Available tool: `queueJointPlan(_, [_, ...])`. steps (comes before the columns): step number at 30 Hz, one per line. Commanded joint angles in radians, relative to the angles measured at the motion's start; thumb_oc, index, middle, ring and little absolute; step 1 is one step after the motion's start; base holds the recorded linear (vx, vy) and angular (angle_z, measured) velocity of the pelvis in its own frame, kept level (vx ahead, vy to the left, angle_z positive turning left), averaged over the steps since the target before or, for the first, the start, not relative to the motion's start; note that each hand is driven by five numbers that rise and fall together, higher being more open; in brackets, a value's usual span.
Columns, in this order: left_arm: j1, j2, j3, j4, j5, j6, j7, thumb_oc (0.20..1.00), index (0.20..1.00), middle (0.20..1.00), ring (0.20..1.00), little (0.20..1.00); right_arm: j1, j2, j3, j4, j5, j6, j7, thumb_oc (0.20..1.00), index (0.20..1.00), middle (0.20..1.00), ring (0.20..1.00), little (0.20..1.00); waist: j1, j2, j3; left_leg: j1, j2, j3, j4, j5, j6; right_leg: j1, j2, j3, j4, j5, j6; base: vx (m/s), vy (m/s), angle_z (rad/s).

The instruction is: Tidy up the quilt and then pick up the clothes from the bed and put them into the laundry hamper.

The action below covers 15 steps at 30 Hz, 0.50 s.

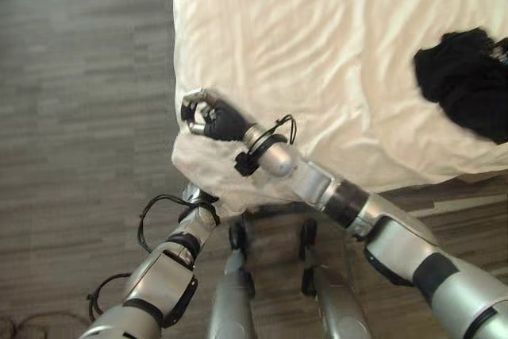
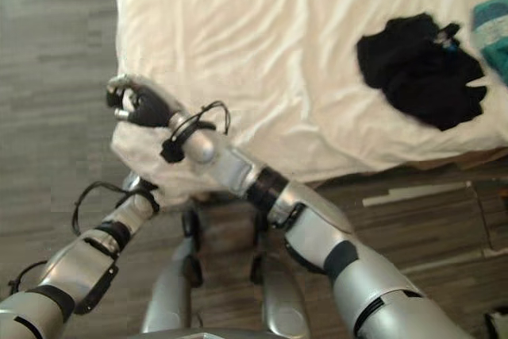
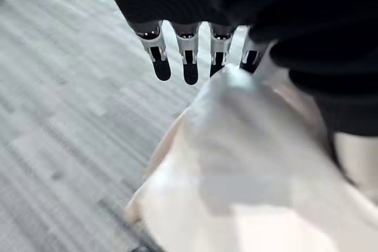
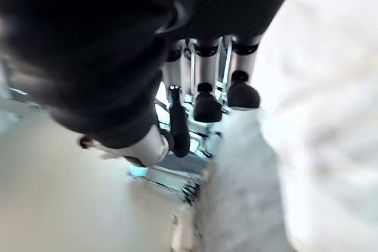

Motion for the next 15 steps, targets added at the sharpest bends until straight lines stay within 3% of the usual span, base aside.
queueJointPlan(1, [0.018,0.005,0.001,0.034,-0.084,-0.03,0.056,1.0,1.0,1.0,1.0,1.0,0.003,0.078,-0.037,0.098,0.049,-0.053,0.009,0.2,0.2,0.2,0.2,0.2,0.033,-0.028,0.006,-0.003,0.04,-0.028,0.073,-0.065,-0.056,-0.029,-0.14,0.038,0.145,-0.164,0.065,-0.1,-0.052,0.26])
queueJointPlan(5, [0.097,0.019,0.038,0.018,-0.111,-0.04,0.068,1.0,1.0,1.0,1.0,1.0,0.14,0.131,0.059,0.214,0.027,-0.031,0.076,0.2,0.2,0.2,0.2,0.2,0.056,-0.021,0.028,0.009,0.037,-0.043,0.096,-0.087,-0.05,-0.007,-0.145,0.035,0.157,-0.183,0.058,-0.03,-0.021,0.04])
queueJointPlan(10, [0.266,0.031,0.101,-0.012,-0.127,-0.053,0.047,1.0,1.0,1.0,1.0,1.0,0.344,0.084,0.164,0.185,0.016,-0.013,0.188,0.2,0.2,0.2,0.2,0.2,0.079,-0.016,0.037,0.112,0.027,-0.035,0.067,-0.111,-0.028,0.102,-0.149,0.038,0.122,-0.189,0.052,0.02,0.007,0.01])
queueJointPlan(11, [0.333,0.029,0.129,-0.025,-0.118,-0.053,0.035,1.0,1.0,1.0,1.0,1.0,0.395,0.009,0.167,0.045,0.062,-0.027,0.23,0.2,0.2,0.2,0.2,0.2,0.079,-0.018,0.027,0.171,0.024,-0.027,0.051,-0.121,-0.023,0.163,-0.148,0.04,0.093,-0.192,0.052,0.06,0.018,0.0])
queueJointPlan(12, [0.333,0.028,0.129,-0.026,-0.118,-0.053,0.035,1.0,1.0,1.0,1.0,1.0,0.396,0.007,0.167,0.043,0.062,-0.026,0.231,0.2,0.2,0.2,0.2,0.2,0.079,-0.018,0.026,0.17,0.023,-0.027,0.048,-0.118,-0.022,0.162,-0.148,0.04,0.09,-0.189,0.052,0.09,0.023,0.01])
queueJointPlan(13, [0.373,0.032,0.144,-0.032,-0.108,-0.052,0.033,1.0,1.0,1.0,1.0,1.0,0.421,-0.04,0.149,-0.079,0.112,-0.036,0.248,0.2,0.2,0.2,0.2,0.2,0.072,-0.02,0.017,0.2,0.023,-0.019,0.037,-0.119,-0.022,0.189,-0.144,0.041,0.074,-0.187,0.052,0.11,0.01,-0.02])
queueJointPlan(14, [0.437,0.043,0.171,-0.042,-0.082,-0.05,0.017,1.0,1.0,1.0,1.0,1.0,0.449,-0.147,0.095,-0.325,0.198,-0.07,0.278,0.2,0.2,0.2,0.2,0.2,0.055,-0.025,-0.002,0.25,0.021,-0.005,0.019,-0.124,-0.021,0.235,-0.135,0.044,0.047,-0.186,0.052,0.11,0.01,-0.07])
queueJointPlan(15, [0.437,0.043,0.17,-0.043,-0.082,-0.05,0.017,1.0,1.0,1.0,1.0,1.0,0.449,-0.15,0.095,-0.328,0.199,-0.068,0.278,0.2,0.2,0.2,0.2,0.2,0.055,-0.024,-0.003,0.248,0.021,-0.005,0.017,-0.121,-0.021,0.234,-0.135,0.044,0.045,-0.183,0.052,0.15,0.002,-0.07])
